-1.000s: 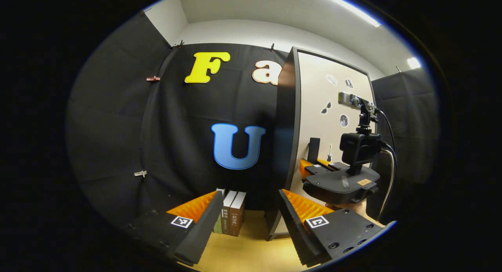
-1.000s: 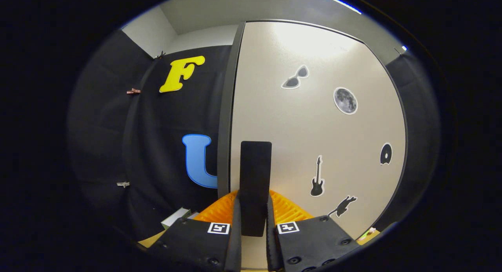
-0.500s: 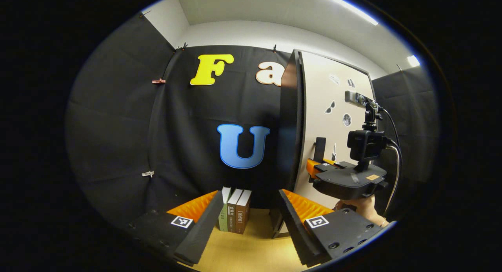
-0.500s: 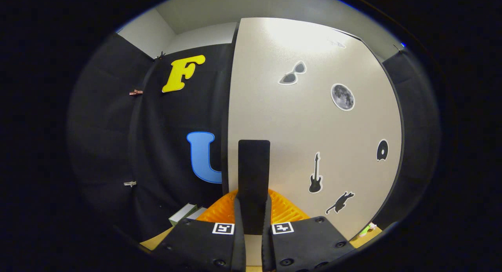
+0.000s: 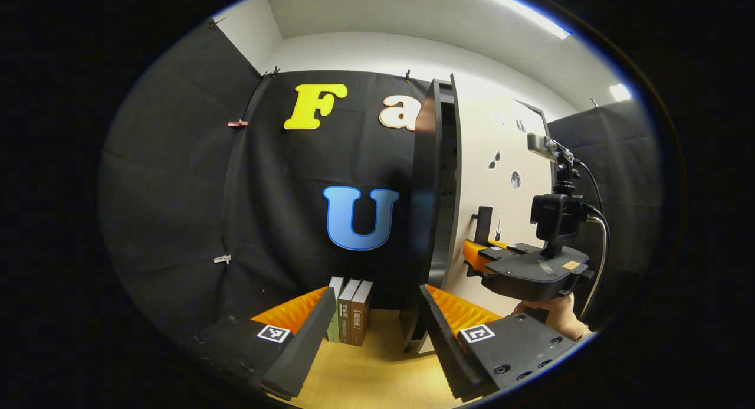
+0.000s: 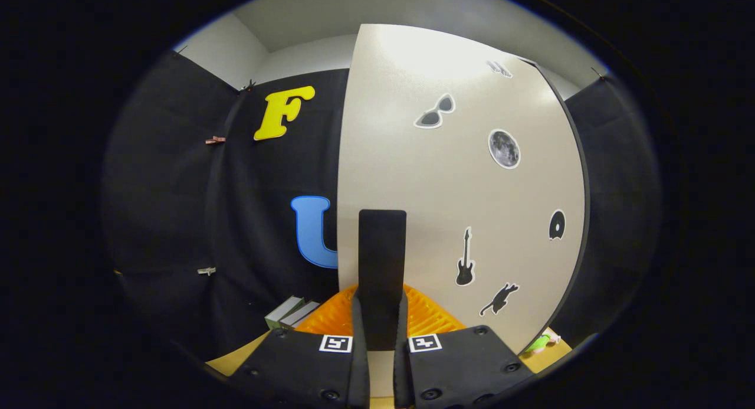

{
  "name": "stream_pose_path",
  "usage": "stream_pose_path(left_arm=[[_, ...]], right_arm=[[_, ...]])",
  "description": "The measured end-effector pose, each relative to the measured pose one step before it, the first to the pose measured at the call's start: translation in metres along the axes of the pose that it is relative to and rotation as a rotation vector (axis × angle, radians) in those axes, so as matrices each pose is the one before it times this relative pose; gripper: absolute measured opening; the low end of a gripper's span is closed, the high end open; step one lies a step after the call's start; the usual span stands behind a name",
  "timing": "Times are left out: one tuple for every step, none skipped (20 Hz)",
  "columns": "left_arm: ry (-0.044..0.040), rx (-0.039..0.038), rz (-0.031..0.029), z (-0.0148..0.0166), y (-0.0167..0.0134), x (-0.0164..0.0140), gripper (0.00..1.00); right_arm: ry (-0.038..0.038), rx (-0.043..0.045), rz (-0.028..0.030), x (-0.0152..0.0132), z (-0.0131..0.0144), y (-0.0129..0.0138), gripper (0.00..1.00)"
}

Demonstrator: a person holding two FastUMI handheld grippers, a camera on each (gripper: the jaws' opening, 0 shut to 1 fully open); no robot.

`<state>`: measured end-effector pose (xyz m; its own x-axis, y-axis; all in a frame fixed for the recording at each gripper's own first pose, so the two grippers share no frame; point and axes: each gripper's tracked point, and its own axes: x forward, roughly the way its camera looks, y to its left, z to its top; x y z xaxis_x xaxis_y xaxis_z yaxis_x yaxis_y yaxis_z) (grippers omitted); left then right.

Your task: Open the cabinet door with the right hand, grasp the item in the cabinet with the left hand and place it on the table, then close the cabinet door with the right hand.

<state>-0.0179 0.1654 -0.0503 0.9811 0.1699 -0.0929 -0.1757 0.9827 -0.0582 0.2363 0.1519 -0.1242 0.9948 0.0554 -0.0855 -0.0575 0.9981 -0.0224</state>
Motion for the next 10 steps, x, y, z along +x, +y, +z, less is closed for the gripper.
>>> stream_pose_path(left_arm=[[0.00039, -0.00126, -0.00005, -0.0006, -0.00122, -0.00052, 0.89], [0.00076, -0.00227, -0.00035, -0.00006, -0.00016, -0.00015, 0.89], [-0.00008, -0.00304, -0.00073, -0.0001, -0.00029, -0.00056, 0.89], [0.00049, -0.00237, -0.00174, -0.00017, -0.00066, -0.00045, 0.89], [0.00059, -0.00166, -0.00066, 0.00017, -0.00101, 0.00014, 0.89], [0.00082, -0.00017, -0.00012, -0.0003, -0.00057, 0.00157, 0.89], [-0.00003, -0.00042, 0.00108, -0.00033, -0.00099, 0.00082, 0.89], [0.00095, -0.00122, 0.00024, 0.00031, -0.00117, 0.00115, 0.89], [0.00311, -0.00328, -0.00381, -0.00077, -0.00241, 0.00112, 0.89], [0.00386, -0.00481, -0.01084, -0.00052, -0.00449, 0.00144, 0.89]], right_arm=[[0.00236, -0.00118, 0.00619, -0.00338, -0.00047, -0.00046, 0.2], [0.00182, 0.00337, 0.00851, -0.00283, 0.00027, -0.00034, 0.2], [0.00252, 0.00363, 0.00992, -0.00225, -0.00055, -0.00078, 0.2], [-0.00143, 0.00111, 0.01251, -0.0028, 0.00077, 0.00003, 0.2], [-0.00075, -0.00287, 0.01321, -0.00278, 0.00016, -0.00086, 0.2], [-0.00033, -0.00704, 0.01242, -0.00343, 0.00043, -0.00039, 0.2], [-0.00128, -0.00547, 0.0114, -0.00219, -0.00025, -0.00121, 0.2], [-0.00085, -0.00092, 0.00788, -0.00297, -0.00005, -0.00083, 0.2], [0.0012, 0.00356, 0.00481, -0.00269, -0.00004, -0.00142, 0.2], [0.00169, 0.00121, 0.00303, -0.00313, 0.00011, -0.00108, 0.2]])
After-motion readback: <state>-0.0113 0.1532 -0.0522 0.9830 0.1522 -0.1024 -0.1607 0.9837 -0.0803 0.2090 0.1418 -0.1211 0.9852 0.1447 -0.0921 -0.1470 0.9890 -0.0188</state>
